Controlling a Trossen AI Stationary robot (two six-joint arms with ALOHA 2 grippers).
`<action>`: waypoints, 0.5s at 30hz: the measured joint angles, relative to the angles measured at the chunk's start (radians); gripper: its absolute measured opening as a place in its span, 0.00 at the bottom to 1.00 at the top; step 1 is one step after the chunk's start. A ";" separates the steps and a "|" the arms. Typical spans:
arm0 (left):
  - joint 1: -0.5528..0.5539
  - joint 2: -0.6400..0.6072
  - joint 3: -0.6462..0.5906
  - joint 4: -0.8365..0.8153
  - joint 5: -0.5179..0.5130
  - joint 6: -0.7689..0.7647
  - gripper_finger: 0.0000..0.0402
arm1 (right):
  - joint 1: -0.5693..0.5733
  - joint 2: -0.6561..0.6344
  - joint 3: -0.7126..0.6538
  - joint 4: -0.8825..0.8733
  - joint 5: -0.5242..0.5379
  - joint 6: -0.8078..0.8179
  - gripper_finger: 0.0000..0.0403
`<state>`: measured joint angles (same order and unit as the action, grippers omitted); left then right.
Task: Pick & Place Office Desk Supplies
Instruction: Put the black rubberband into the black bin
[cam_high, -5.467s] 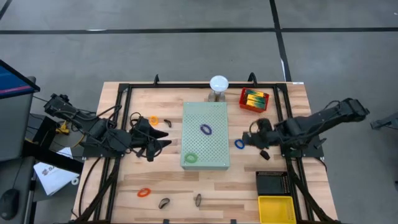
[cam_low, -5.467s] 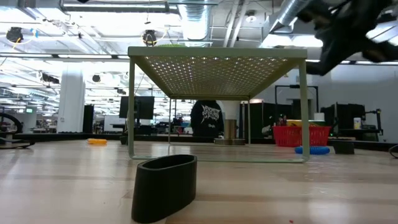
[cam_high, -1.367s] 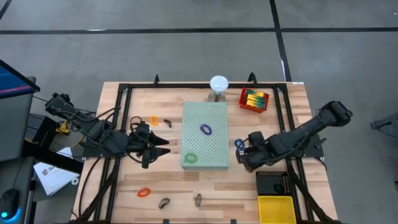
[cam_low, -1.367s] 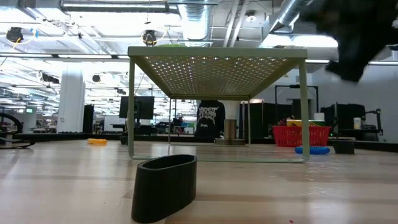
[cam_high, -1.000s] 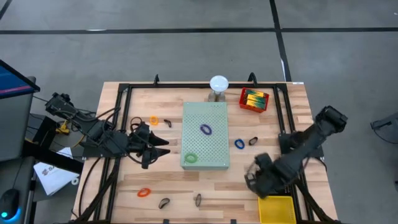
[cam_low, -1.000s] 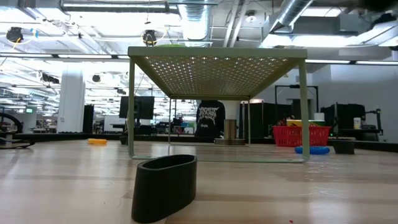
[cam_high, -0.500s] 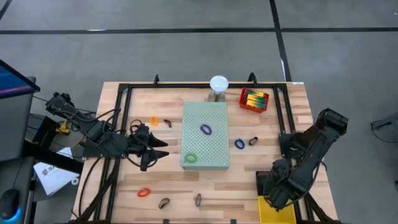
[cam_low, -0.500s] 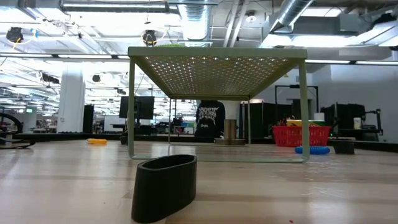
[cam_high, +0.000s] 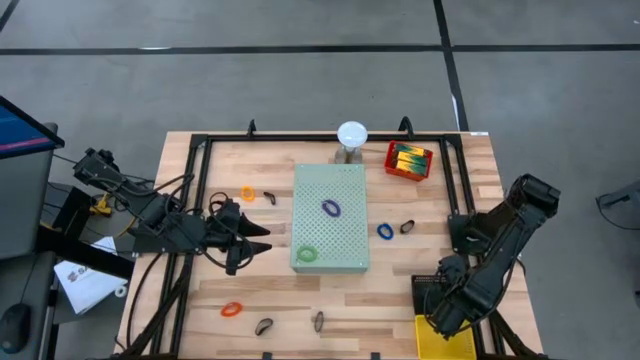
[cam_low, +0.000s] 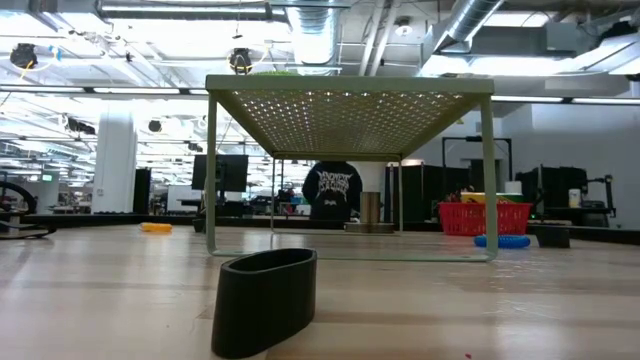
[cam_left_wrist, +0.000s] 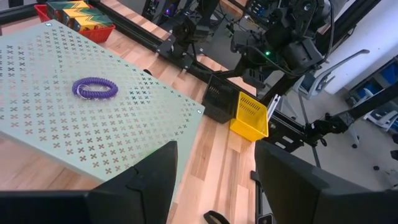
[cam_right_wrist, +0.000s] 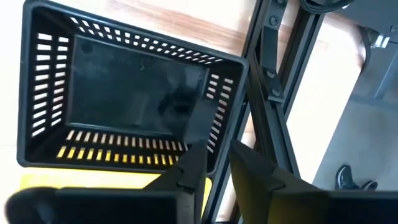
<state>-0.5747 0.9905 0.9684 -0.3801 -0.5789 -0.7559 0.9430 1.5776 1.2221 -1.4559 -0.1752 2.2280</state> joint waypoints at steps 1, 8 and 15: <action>0.000 0.000 0.000 0.000 0.000 0.000 0.52 | 0.002 0.000 0.000 -0.001 -0.001 -0.001 0.18; 0.000 0.000 0.000 0.000 0.000 0.000 0.52 | -0.007 0.000 0.000 -0.001 0.050 0.006 0.25; 0.000 0.000 0.000 0.003 0.000 -0.003 0.52 | -0.157 0.000 0.000 0.001 0.238 -0.051 0.27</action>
<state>-0.5747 0.9904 0.9684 -0.3775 -0.5793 -0.7593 0.7859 1.5776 1.2221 -1.4548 0.0626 2.1774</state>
